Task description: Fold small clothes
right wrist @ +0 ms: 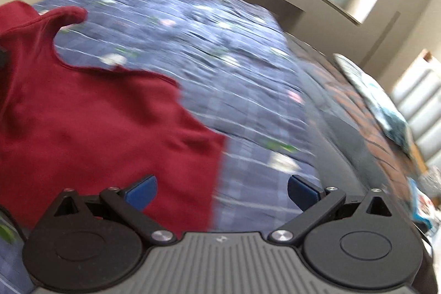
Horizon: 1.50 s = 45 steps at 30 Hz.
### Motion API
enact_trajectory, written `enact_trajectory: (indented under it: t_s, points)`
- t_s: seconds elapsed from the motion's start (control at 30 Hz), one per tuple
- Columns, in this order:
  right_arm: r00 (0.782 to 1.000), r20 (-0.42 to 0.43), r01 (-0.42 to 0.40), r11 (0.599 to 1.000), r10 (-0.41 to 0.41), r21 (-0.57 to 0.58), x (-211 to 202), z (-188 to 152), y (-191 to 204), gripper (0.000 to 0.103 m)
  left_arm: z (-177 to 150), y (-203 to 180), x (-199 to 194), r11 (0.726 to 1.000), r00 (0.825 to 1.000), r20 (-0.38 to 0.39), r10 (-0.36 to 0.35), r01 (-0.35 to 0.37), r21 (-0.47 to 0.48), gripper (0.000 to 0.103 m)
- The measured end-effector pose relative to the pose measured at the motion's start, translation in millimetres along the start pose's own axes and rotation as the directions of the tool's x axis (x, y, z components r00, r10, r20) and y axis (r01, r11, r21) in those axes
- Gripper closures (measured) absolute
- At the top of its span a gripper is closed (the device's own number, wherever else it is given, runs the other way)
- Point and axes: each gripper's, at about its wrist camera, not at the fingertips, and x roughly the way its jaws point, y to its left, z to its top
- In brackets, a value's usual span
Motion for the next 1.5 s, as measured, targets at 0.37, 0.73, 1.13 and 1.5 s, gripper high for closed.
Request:
enact_trajectory:
  t_s: [0.37,0.73,1.13,1.5]
  points:
    - [0.993,-0.085,0.084,0.994,-0.078,0.065,6,-45,-47,0.000,-48,-83,56,0.968,0.976,-0.209,-0.064,0.112,0.227,0.085]
    - [0.997,-0.068,0.035,0.997,-0.030,0.073,10,-27,-39,0.000,-60,-49,36,0.975,0.948,-0.247,-0.200,0.218,0.046,0.042]
    - [0.968,0.129,-0.223,0.974,0.217,0.031,-2,47,18,0.000,-93,30,-14,0.996,0.975,-0.220,0.019,-0.038,-0.083,0.011]
    - [0.870,0.032,-0.485,0.865,0.492,-0.126,13,101,111,0.000,-102,120,-10,0.828,0.944,-0.250,0.215,-0.312,-0.466,0.010]
